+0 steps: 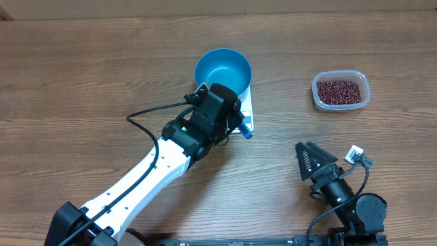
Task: Scoop item into bowl and weigh 150g on scale
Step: 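Hand red scoop from left gripper to right gripper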
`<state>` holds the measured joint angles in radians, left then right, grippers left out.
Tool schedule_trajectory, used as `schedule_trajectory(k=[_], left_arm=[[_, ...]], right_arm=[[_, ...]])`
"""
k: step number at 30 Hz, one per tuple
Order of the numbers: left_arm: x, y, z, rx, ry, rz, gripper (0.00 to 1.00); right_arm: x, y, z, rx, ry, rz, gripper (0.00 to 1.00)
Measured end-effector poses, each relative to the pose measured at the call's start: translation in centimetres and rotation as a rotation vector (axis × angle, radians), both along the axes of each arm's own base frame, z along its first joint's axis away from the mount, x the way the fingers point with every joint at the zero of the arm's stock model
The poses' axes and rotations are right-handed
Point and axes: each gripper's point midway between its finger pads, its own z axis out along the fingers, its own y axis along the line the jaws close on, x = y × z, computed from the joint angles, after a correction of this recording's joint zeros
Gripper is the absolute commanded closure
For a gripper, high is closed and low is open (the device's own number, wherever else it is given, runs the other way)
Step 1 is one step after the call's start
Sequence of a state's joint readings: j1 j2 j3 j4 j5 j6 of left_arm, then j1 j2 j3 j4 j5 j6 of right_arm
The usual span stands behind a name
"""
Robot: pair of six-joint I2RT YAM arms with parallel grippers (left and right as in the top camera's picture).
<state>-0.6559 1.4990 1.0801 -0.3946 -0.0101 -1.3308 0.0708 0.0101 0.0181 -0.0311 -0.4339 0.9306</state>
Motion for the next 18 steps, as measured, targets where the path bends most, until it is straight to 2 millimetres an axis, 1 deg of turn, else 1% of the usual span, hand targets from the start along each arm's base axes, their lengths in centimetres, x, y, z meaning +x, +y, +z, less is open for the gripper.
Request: schedule_trajectory(k=[8,11,15,18], left_arm=[[-0.1,-0.2,0.0,-0.009,0.004,-0.006,0.96],[-0.2,-0.3,0.0,-0.017,0.011,-0.011,0.96],[-0.3,-0.4,0.0,-0.028,0.019,-0.007,0.96],[-0.3,-0.5,0.1,-0.036,0.024,-0.003,0.96]], right_arm=[[-1.4,2.0,1.0,-0.078,-0.096,0.137,0.01],[-1.8,2.6,0.9,-0.107,-0.116,0.171,0.04],[-1.8,3.2,0.7,-0.148,-0.111,0.202,0.04],[-1.5,3.6,0.4,-0.190,-0.085,0.228,0.05]])
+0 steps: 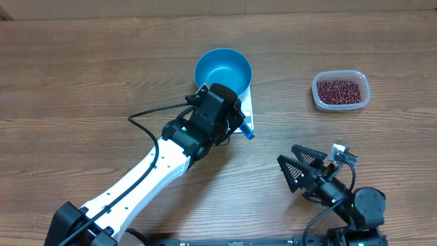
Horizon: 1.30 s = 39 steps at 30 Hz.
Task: Scoop item into bowl and weigh 150g on scale
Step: 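Hand red scoop from left gripper to right gripper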
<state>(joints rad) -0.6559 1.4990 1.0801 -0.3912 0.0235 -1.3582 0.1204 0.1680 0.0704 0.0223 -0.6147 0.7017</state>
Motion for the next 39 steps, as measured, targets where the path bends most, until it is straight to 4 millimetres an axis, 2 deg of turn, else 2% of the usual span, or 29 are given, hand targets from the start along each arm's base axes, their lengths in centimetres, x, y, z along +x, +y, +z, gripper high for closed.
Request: schedule_trajectory(k=[10,14,18,26,30,34,39], left_arm=[[0.0,0.0,0.0,-0.003,0.001,-0.002,0.96],[0.0,0.0,0.0,-0.003,0.002,-0.001,0.96],[0.0,-0.1,0.0,-0.007,0.004,0.004,0.96],[-0.1,-0.2,0.0,-0.037,0.029,0.034,0.96],[-0.1,-0.2,0.1,-0.050,0.038,0.049,0.96],[0.0,-0.2,0.2,-0.067,0.044,0.068,0.96],[0.0,-0.4,0.4,-0.095,0.063,0.082,0.96]], right_arm=[[2.6,1.7,-0.1,-0.125,0.038,0.061,0.07],[4.1,3.6,-0.2,-0.161,0.036,0.106,0.14],[5.6,6.0,-1.1,-0.189,0.047,0.136,0.17],[8.4,8.9,-3.0,-0.236,0.106,0.153,0.37],[9.3,9.2,-3.2,-0.238,0.101,0.145,0.46],[9.6,9.2,-2.9,-0.224,0.094,0.134,0.55],[9.6,9.2,-2.7,-0.204,0.107,0.130,0.63]])
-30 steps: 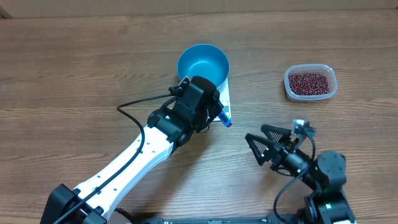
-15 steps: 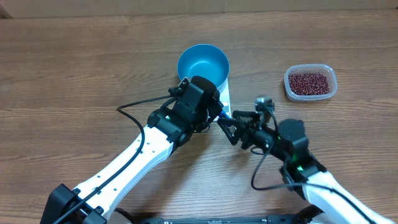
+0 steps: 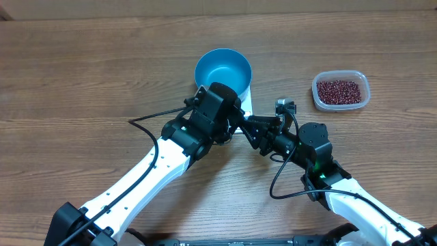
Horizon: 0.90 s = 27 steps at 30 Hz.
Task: Scoop item into bowl and weigh 150g on scale
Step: 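Hand red scoop from left gripper to right gripper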
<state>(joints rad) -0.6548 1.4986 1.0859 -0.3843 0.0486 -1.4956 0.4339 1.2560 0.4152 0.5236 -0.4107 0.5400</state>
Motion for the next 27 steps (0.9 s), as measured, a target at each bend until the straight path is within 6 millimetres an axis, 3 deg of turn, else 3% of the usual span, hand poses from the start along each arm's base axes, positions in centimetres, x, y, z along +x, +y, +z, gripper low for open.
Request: schedule_trajectory(k=[11,15,17,22,24,27], left_arm=[[-0.2,-0.3,0.1,-0.037,0.026,0.017,0.96],[-0.2,-0.3,0.1,-0.036,0.026,0.017,0.96],[-0.2,-0.3,0.1,-0.036,0.025,0.016,0.83],[-0.2,-0.3,0.1,-0.001,-0.003,-0.034,0.38],[0.1,-0.5,0.5,0.033,-0.064,-0.096,0.26],[0.5,-0.5,1.0,0.079,-0.139,-0.168,0.16]], right_arm=[[0.0,0.2,0.4,0.028,0.011,-0.004,0.95],[0.0,0.2,0.3,0.029,0.017,-0.006,0.96],[-0.1,0.2,0.3,0.029,0.019,-0.005,0.96],[0.0,0.2,0.2,0.029,0.022,-0.004,0.96],[-0.1,0.2,0.2,0.028,0.024,-0.003,0.96],[-0.2,0.1,-0.1,0.019,0.040,-0.006,0.96]])
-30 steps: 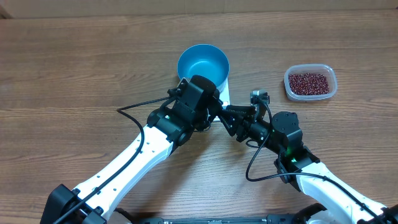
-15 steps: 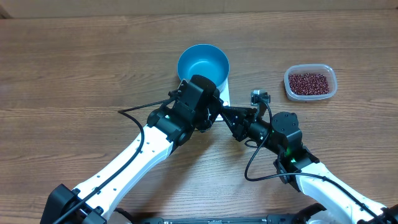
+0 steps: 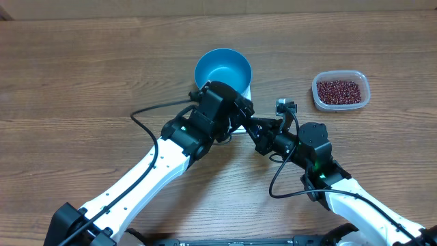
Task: Scoop item into bowl and weigh 150g on scale
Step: 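Hand red scoop from left gripper to right gripper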
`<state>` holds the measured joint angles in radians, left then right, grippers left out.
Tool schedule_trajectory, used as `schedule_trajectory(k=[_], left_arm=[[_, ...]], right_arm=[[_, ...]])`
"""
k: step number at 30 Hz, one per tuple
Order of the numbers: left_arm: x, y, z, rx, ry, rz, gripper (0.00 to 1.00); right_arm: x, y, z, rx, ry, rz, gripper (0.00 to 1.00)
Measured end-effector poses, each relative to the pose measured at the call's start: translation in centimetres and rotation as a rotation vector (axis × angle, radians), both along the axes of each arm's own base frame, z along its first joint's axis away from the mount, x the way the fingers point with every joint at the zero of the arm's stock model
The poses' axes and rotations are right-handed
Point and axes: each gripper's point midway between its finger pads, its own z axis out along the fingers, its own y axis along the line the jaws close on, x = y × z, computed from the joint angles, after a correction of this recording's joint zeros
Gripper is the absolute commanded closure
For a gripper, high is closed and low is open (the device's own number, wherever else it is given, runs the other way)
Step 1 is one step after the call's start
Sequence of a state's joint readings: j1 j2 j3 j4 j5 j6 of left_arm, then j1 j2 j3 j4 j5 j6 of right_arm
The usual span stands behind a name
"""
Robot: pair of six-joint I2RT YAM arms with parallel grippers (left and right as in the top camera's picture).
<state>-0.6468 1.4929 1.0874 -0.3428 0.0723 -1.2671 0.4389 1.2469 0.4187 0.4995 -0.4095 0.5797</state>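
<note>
A blue bowl [image 3: 223, 68] stands on a white scale [image 3: 248, 96] at the table's middle back. My left gripper [image 3: 240, 117] points down just in front of the bowl; its fingers are hidden under the wrist. My right gripper [image 3: 254, 133] reaches in from the right, its fingers spread and its tips right against the left gripper. The scoop is hidden between the two grippers. A clear tub of red beans [image 3: 341, 90] sits at the back right, apart from both arms.
The left arm [image 3: 136, 181] runs diagonally from the front left, with a black cable looping beside it. The right arm [image 3: 321, 167] comes in from the front right. The scale's front part is covered by both grippers.
My left gripper has shifted slightly up and to the right, toward the bowl. The right gripper stays against it, nearly unmoved. The bowl and the bean tub are where they were.
My left gripper stood in front of the bowl with a blue scoop end sticking out of it, while the right gripper rested open at the front right. The right gripper then lay against the left one, covering the scoop, and both are still together now.
</note>
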Motion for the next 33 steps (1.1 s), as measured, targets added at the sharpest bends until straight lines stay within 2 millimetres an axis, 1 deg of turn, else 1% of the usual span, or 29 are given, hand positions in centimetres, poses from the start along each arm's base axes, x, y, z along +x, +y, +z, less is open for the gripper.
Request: schedule_trajectory(k=[3,4,5,7,9,11,12,14,16,19,22,23,25,26,28,30,33], left_arm=[[0.0,0.3,1.0,0.040,-0.071,-0.072,0.11],[0.0,0.4,1.7,0.052,-0.107,-0.098,0.07],[0.0,0.5,2.4,0.057,-0.138,-0.116,0.05],[0.2,0.7,4.7,0.079,-0.250,-0.168,0.02],[0.3,1.1,7.1,0.105,-0.362,-0.208,0.01],[0.0,1.7,9.4,0.145,-0.468,-0.251,0.00],[-0.3,1.9,10.4,0.166,-0.514,-0.273,0.00],[-0.7,2.2,11.5,0.209,-0.577,-0.314,0.00],[-0.9,2.5,11.6,0.251,-0.604,-0.345,0.00],[-1.0,3.0,10.8,0.331,-0.610,-0.381,0.00],[-1.0,3.7,10.1,0.405,-0.609,-0.397,0.00],[-0.9,4.0,9.9,0.427,-0.608,-0.399,0.00],[-0.8,4.5,9.5,0.471,-0.606,-0.404,0.00],[-0.8,4.7,9.4,0.488,-0.604,-0.407,0.00],[-0.9,5.0,9.0,0.520,-0.596,-0.419,0.00],[-1.0,5.2,8.5,0.545,-0.587,-0.432,0.00],[-1.0,5.4,7.4,0.575,-0.559,-0.455,0.01]], right_arm=[[-0.1,-0.3,0.6,-0.001,-0.005,-0.010,0.96],[-0.2,-0.4,1.1,0.001,-0.014,-0.017,0.96],[-0.2,-0.5,1.7,0.007,-0.028,-0.022,0.96],[-0.5,-0.9,2.8,0.011,-0.046,-0.032,0.96],[-1.0,-1.2,3.2,0.007,-0.045,-0.035,0.96],[-1.4,-1.6,3.4,-0.002,-0.036,-0.051,0.96],[-1.6,-1.9,3.4,-0.008,-0.033,-0.059,0.96],[-1.9,-2.6,3.6,-0.026,-0.032,-0.085,0.96],[-2.1,-3.3,3.5,-0.049,-0.022,-0.118,0.96],[-2.7,-4.9,2.4,-0.115,0.023,-0.177,0.96],[-3.3,-6.3,2.0,-0.186,0.060,-0.226,0.96],[-3.4,-6.8,2.1,-0.209,0.066,-0.244,0.96],[-3.4,-7.6,2.8,-0.243,0.069,-0.276,0.96],[-3.3,-8.1,3.7,-0.255,0.055,-0.301,0.96],[-3.2,-8.9,4.9,-0.293,0.044,-0.335,0.96],[-2.9,-9.4,6.0,-0.313,0.013,-0.355,0.96],[-2.6,-9.9,6.7,-0.344,-0.022,-0.375,0.96]])
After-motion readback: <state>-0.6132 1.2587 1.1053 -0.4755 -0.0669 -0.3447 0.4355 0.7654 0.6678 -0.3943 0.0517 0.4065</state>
